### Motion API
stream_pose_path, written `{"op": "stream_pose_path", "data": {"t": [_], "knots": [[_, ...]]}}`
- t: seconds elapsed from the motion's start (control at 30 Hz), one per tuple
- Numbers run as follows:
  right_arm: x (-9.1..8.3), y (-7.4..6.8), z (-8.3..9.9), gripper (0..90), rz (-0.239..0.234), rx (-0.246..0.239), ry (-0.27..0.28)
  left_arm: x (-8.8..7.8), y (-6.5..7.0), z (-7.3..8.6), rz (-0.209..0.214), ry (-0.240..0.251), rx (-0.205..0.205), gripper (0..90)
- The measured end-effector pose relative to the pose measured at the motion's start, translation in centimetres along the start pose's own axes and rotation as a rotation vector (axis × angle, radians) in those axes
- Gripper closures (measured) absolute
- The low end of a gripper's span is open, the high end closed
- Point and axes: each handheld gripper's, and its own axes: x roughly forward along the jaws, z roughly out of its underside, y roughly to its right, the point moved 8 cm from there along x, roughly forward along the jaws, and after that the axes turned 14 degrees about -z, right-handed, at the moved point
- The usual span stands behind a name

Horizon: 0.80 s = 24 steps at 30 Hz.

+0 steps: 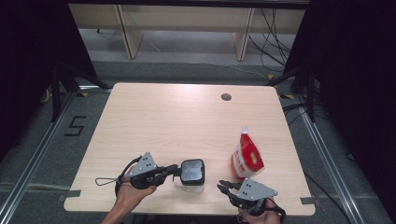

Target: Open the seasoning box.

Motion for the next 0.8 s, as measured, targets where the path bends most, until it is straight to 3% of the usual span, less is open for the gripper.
{"op": "stream_pose_path", "data": {"t": [0.27, 0.37, 0.43, 0.53, 0.57, 0.63, 0.67, 0.73, 0.8], "knots": [[2.2, 0.6, -1.0, 86.4, -0.022, -0.001, 0.008, 0.0, -0.1, 0.0, 0.010, 0.007, 0.005, 89.2], [2.7, 0.7, -1.3, 86.8, -0.030, 0.021, 0.010, 0.0, -0.1, 0.1, 0.012, 0.008, -0.002, 89.2], [3.2, 0.8, -1.9, 87.0, -0.036, -0.015, 0.010, 0.0, -0.1, 0.1, 0.011, 0.007, -0.013, 89.2], [3.7, 0.9, -2.3, 87.1, -0.042, -0.015, 0.019, 0.0, -0.1, 0.1, 0.015, 0.008, -0.012, 89.0], [3.8, 0.9, -2.4, 87.2, -0.047, -0.019, 0.020, -0.1, -0.1, 0.1, 0.014, 0.001, -0.025, 87.9], [3.9, 0.9, -2.8, 87.3, -0.049, -0.024, 0.025, -0.3, -0.3, 0.2, 0.012, -0.002, 0.000, 81.5], [3.9, 0.9, -2.9, 87.3, -0.051, -0.030, 0.026, -0.4, -0.4, 0.3, 0.019, -0.003, -0.018, 77.1], [3.9, 0.9, -3.0, 87.3, -0.041, -0.025, 0.031, -0.8, -0.6, 0.4, 0.034, 0.005, 0.001, 70.4], [4.0, 0.9, -3.1, 87.3, -0.051, -0.031, 0.023, -1.1, -0.6, 0.4, 0.040, 0.006, -0.011, 63.6]]}}
